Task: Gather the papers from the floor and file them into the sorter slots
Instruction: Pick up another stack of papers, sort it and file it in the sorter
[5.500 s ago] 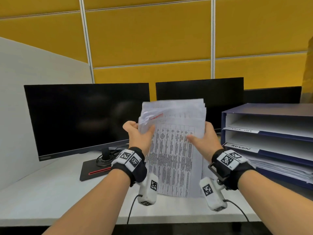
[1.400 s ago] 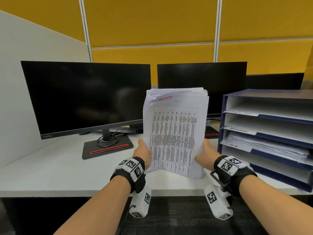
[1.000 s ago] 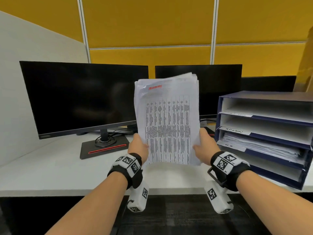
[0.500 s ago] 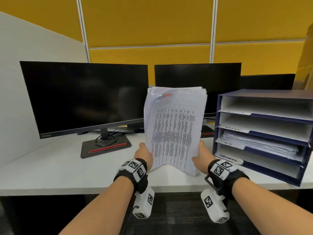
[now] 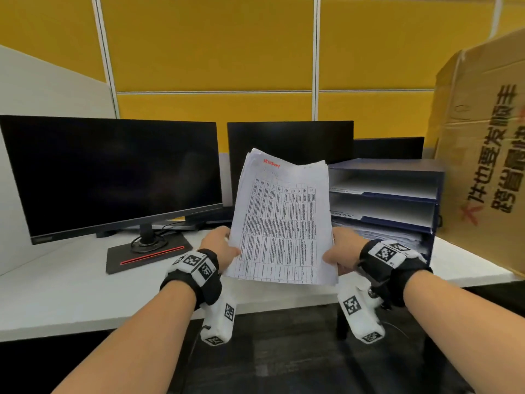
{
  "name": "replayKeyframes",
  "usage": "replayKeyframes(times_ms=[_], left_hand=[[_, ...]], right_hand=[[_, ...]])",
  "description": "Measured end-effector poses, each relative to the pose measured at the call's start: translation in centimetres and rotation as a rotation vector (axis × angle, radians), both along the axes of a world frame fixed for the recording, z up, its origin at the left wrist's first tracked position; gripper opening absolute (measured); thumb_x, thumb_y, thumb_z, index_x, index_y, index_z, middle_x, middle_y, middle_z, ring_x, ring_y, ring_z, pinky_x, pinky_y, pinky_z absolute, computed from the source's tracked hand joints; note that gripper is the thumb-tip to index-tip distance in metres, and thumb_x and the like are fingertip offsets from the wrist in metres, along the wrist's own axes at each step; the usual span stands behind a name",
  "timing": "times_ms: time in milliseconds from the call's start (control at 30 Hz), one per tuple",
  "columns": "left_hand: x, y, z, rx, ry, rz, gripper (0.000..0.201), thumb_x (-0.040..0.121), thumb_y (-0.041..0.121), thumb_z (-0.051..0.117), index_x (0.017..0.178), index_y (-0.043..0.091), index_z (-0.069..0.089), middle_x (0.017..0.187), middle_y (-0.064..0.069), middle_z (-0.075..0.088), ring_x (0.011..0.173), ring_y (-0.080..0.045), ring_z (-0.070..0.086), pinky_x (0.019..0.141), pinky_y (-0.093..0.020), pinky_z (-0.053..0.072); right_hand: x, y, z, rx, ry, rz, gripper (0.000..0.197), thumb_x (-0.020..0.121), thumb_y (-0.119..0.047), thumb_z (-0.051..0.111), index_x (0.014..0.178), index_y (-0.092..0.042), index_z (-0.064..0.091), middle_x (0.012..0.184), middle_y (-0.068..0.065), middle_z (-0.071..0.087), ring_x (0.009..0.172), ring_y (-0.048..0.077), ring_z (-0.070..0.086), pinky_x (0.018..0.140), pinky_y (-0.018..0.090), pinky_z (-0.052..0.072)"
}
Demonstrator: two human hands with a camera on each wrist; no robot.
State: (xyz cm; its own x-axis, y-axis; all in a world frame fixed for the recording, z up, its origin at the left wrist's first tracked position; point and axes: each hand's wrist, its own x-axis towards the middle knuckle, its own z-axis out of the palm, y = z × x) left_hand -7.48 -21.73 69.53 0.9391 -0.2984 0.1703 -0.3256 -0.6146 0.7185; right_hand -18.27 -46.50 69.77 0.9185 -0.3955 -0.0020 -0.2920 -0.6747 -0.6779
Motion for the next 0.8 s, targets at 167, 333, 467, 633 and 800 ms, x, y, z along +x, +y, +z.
replayKeyframes(times_ms=[167,333,467,633,800], left_hand=[[-2.9,-0.1,-0.7,0.1,0.003,-0.051,0.035,0.088,0.015,0.067,0.122,0.013,0.058,0.123,-0.008,0.062,0.109,-0.024,0.061,0.091,-0.035,0.05],[-5.8,-0.2,-1.9,0.217,0.048,-0.082,0.035,0.088,0.016,0.066,0.122,0.009,0.057,0.124,-0.008,0.059,0.11,-0.023,0.058,0.082,-0.027,0.045],[-7.4,-0.6,-2.6,0.256,0.084,-0.151,0.032,0.089,0.016,0.066,0.119,0.008,0.062,0.122,-0.009,0.062,0.107,-0.023,0.06,0.082,-0.028,0.047],[-9.4,-1.8,-4.0,0.29,0.06,-0.199,0.028,0.089,0.014,0.065,0.113,0.001,0.065,0.121,-0.013,0.062,0.107,-0.025,0.059,0.078,-0.025,0.043],[-10.0,-3.8,-4.7,0.286,0.058,-0.234,0.027,0.087,0.013,0.066,0.112,0.002,0.066,0.109,-0.009,0.062,0.09,-0.017,0.053,0.074,-0.023,0.041]], right_hand=[[-3.9,-0.7,-1.1,0.166,0.102,-0.042,0.034,0.074,0.0,0.067,0.108,-0.004,0.065,0.104,0.014,0.071,0.093,0.033,0.07,0.078,0.052,0.057],[-7.0,-0.3,-3.5,0.349,0.168,-0.107,0.035,0.076,0.007,0.063,0.11,-0.002,0.063,0.107,0.017,0.07,0.095,0.037,0.068,0.081,0.055,0.055],[-9.7,-0.5,-5.0,0.422,0.221,-0.154,0.033,0.078,0.007,0.061,0.11,-0.002,0.064,0.107,0.016,0.071,0.097,0.036,0.068,0.085,0.056,0.054],[-13.0,-0.5,-5.9,0.432,0.245,-0.213,0.033,0.08,0.007,0.059,0.111,-0.002,0.063,0.108,0.017,0.07,0.1,0.035,0.067,0.087,0.053,0.053],[-14.3,-1.6,-6.6,0.399,0.287,-0.27,0.04,0.075,0.001,0.065,0.114,0.004,0.061,0.112,0.023,0.067,0.102,0.041,0.065,0.084,0.055,0.053]])
